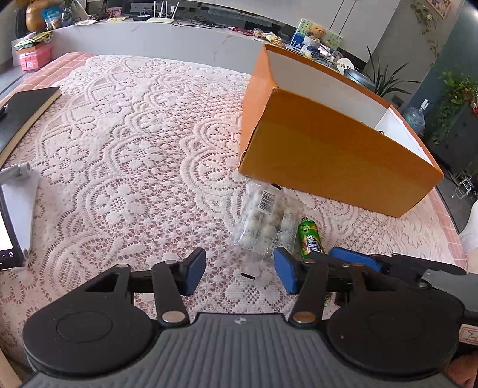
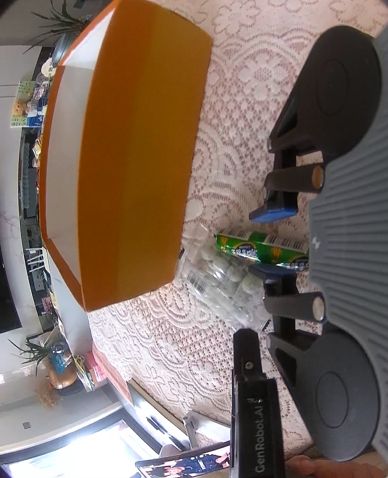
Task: Organize snacks
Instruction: 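Grasp the clear white-ball candy pack with the left tool while the right tool grasps the green tube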
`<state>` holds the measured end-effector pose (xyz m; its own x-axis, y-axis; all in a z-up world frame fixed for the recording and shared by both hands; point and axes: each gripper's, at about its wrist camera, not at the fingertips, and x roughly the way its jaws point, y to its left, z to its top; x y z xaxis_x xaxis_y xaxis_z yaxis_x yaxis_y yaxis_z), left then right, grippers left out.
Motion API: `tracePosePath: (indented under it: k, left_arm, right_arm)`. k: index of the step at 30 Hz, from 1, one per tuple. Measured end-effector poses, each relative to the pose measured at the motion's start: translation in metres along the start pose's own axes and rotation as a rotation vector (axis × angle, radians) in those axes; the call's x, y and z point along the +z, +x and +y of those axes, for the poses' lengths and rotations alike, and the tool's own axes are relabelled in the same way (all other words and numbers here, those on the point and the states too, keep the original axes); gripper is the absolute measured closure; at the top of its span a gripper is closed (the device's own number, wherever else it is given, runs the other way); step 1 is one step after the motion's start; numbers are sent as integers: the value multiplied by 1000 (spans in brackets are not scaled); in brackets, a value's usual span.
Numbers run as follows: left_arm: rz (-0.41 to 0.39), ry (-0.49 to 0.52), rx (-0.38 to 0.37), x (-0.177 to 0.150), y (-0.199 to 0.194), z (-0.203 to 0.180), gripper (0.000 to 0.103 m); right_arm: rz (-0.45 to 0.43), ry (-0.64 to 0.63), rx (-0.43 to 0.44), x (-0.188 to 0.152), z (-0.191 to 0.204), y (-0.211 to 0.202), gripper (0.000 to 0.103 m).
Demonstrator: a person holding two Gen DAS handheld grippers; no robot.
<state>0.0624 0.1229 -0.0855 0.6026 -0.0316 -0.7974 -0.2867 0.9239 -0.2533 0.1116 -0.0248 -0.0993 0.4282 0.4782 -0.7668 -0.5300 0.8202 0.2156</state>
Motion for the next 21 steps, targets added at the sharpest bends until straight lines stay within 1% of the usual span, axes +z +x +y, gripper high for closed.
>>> tracePosePath:
  k: [1,2,5,8,12,14,15,18,21]
  left_arm:
    - [-1,3,2,0,1,0,41]
    - [-3,4,3,0,1,0,41]
    - [-11,14,-6,1,3,-4,41]
    - [-27,55,-7,1,4,-13,36]
    - [-38,121,-2,1,7,-25,29]
    - [-17,139,-11,4,14,-31,25]
    - [-4,155,-12,6,18,-35,25]
    - [-2,200,26,10,27,-45,24]
    - [-5,249,74,12,37,-51,23]
  right_arm:
    - [1,0,10,0,0,2,81]
    - [2,-1,16,0,0,3,82]
    - [-11,-14,14,0,1,4,82]
    - [-13,-14,25,0,-3,3,83]
    - [-16,-36,-13,-2,-10,-5,83]
    - [-17,-32,-36,-3,-19,-10,83]
    - [-15,-27,-47,-3,-23,-11,83]
    - [-7,-18,-84,-4,-36,-14,83]
    - [-15,-19,-98,-5,-44,-16,83]
